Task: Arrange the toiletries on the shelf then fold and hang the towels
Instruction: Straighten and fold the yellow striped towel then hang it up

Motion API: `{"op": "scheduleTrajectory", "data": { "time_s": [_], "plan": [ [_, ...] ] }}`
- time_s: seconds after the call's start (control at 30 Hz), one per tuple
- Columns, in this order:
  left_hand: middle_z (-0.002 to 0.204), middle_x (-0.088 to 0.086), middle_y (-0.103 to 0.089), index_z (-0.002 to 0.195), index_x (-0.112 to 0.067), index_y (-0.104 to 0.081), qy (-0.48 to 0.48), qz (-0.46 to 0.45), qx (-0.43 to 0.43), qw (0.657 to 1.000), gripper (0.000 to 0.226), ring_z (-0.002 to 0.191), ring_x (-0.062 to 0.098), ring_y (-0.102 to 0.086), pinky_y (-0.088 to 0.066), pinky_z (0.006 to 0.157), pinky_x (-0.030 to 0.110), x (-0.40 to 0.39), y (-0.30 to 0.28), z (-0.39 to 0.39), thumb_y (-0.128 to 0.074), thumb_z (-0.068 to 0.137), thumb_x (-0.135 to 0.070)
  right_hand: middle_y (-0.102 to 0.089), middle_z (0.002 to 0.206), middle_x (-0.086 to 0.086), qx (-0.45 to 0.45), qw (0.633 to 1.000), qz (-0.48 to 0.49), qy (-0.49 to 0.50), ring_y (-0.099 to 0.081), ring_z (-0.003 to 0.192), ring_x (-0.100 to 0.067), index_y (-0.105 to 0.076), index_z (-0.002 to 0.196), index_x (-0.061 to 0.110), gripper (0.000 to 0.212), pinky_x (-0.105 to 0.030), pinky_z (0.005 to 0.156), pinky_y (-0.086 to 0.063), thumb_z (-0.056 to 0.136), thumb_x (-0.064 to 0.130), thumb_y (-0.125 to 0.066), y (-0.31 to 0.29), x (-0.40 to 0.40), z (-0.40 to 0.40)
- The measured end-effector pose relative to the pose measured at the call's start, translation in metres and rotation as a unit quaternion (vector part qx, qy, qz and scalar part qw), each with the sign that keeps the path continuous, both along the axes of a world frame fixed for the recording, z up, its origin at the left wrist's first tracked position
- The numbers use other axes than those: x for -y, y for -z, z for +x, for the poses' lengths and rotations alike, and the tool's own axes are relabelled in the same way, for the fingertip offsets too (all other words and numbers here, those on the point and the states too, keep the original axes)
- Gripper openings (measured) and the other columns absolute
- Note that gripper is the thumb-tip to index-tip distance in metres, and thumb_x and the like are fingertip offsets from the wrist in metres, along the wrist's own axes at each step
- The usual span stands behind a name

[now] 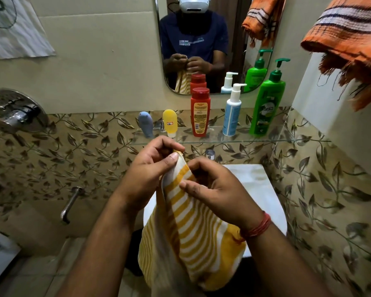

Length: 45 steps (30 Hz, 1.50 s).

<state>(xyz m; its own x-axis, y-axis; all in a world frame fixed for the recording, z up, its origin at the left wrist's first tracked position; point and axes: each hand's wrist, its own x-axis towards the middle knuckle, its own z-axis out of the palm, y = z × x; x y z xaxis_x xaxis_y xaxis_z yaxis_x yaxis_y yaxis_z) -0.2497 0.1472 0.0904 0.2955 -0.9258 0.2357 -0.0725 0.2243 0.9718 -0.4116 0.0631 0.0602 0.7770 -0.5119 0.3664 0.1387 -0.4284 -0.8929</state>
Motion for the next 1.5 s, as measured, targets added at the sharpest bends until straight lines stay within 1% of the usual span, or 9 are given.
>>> {"op": "scheduleTrajectory", "data": {
  "time_s": [0.2, 0.3, 0.43, 0.73, 0.87, 1.13, 1.23, 1.33, 1.5],
  "plan": [
    [0.091, -0.010, -0.068, 0.099, -0.021, -0.065, -0.059, -0.017, 0.060, 0.996, 0.025, 0.087, 0.004, -0.063, -0.053, 0.074, 0.021, -0.008, -0.007, 0.003, -0.053, 0.098, 0.001, -0.059, 0.096, -0.017, 0.077, 0.995, 0.060, 0.009, -0.062, 0.089, -0.026, -0.063, 0.094, 0.007, 0.009, -0.043, 0.078, -0.055, 0.095, 0.016, -0.064, 0.007, -0.016, 0.007],
    [0.096, -0.002, -0.066, 0.100, -0.021, -0.064, -0.064, -0.018, 0.093, 0.993, 0.025, 0.090, 0.005, -0.065, -0.054, 0.075, 0.021, -0.009, -0.010, -0.002, -0.052, 0.098, 0.002, -0.056, 0.092, -0.011, 0.015, 1.000, -0.020, 0.017, -0.058, 0.087, -0.026, -0.061, 0.088, 0.007, 0.022, -0.047, 0.076, -0.053, 0.095, 0.027, -0.062, 0.010, -0.019, 0.013],
    [0.094, -0.007, -0.067, 0.100, -0.022, -0.064, -0.061, -0.036, 0.094, 0.993, 0.027, 0.090, 0.005, -0.064, -0.053, 0.075, 0.021, -0.009, -0.010, 0.000, -0.052, 0.098, 0.003, -0.042, 0.071, 0.006, -0.027, 0.986, -0.149, 0.068, -0.042, 0.067, -0.007, -0.043, 0.068, 0.015, 0.036, -0.022, 0.060, -0.035, 0.096, 0.029, -0.061, 0.011, -0.023, 0.015],
    [0.093, -0.013, -0.069, 0.099, -0.023, -0.064, -0.164, -0.074, 0.050, 0.982, 0.029, 0.089, 0.004, -0.065, -0.053, 0.076, 0.019, -0.012, -0.004, 0.008, -0.051, 0.099, 0.002, -0.044, 0.068, 0.003, -0.033, 0.982, -0.173, 0.073, -0.046, 0.064, -0.013, -0.045, 0.065, 0.012, 0.042, -0.030, 0.059, -0.041, 0.099, 0.032, -0.056, 0.020, -0.018, 0.009],
    [0.095, -0.007, -0.069, 0.100, -0.022, -0.063, -0.196, -0.093, 0.043, 0.975, 0.024, 0.085, 0.007, -0.066, -0.055, 0.073, 0.021, -0.010, -0.007, 0.004, -0.052, 0.100, -0.001, -0.054, 0.074, -0.001, -0.110, 0.976, -0.190, -0.013, -0.056, 0.072, -0.018, -0.058, 0.071, 0.010, 0.046, -0.041, 0.066, -0.047, 0.097, 0.047, -0.052, 0.036, -0.014, 0.008],
    [0.101, -0.005, -0.069, 0.099, -0.025, -0.063, -0.303, -0.171, -0.002, 0.937, 0.029, 0.094, 0.007, -0.066, -0.054, 0.087, 0.026, -0.004, -0.018, 0.011, -0.052, 0.100, 0.001, -0.064, 0.084, 0.005, -0.186, 0.978, -0.037, -0.088, -0.062, 0.081, -0.013, -0.068, 0.079, 0.020, 0.028, -0.039, 0.075, -0.051, 0.096, 0.040, -0.059, 0.075, -0.010, -0.002],
    [0.099, -0.002, -0.066, 0.098, -0.024, -0.061, -0.347, -0.193, -0.025, 0.917, 0.029, 0.092, 0.006, -0.064, -0.052, 0.087, 0.023, -0.003, -0.020, 0.019, -0.051, 0.098, 0.003, -0.068, 0.098, -0.016, -0.124, 0.988, 0.068, -0.058, -0.065, 0.097, -0.034, -0.072, 0.094, 0.005, 0.047, -0.050, 0.086, -0.051, 0.093, 0.050, -0.061, 0.085, -0.008, -0.007],
    [0.098, -0.006, -0.065, 0.097, -0.026, -0.061, -0.386, -0.191, -0.041, 0.901, 0.029, 0.090, -0.001, -0.064, -0.051, 0.087, 0.020, -0.005, -0.019, 0.026, -0.050, 0.100, 0.001, -0.051, 0.088, -0.036, -0.060, 0.994, 0.091, 0.006, -0.057, 0.083, -0.041, -0.058, 0.087, -0.017, 0.078, -0.060, 0.077, -0.044, 0.090, 0.061, -0.058, 0.087, 0.002, -0.013],
    [0.098, -0.008, -0.063, 0.101, -0.024, -0.060, -0.431, -0.184, -0.027, 0.883, 0.024, 0.086, -0.007, -0.062, -0.050, 0.085, 0.016, -0.011, -0.017, 0.033, -0.048, 0.102, -0.004, -0.059, 0.074, -0.004, 0.008, 0.986, -0.104, 0.131, -0.060, 0.073, -0.022, -0.065, 0.075, 0.004, 0.048, -0.039, 0.066, -0.048, 0.098, 0.044, -0.052, 0.066, 0.015, -0.026]
  ]
}}
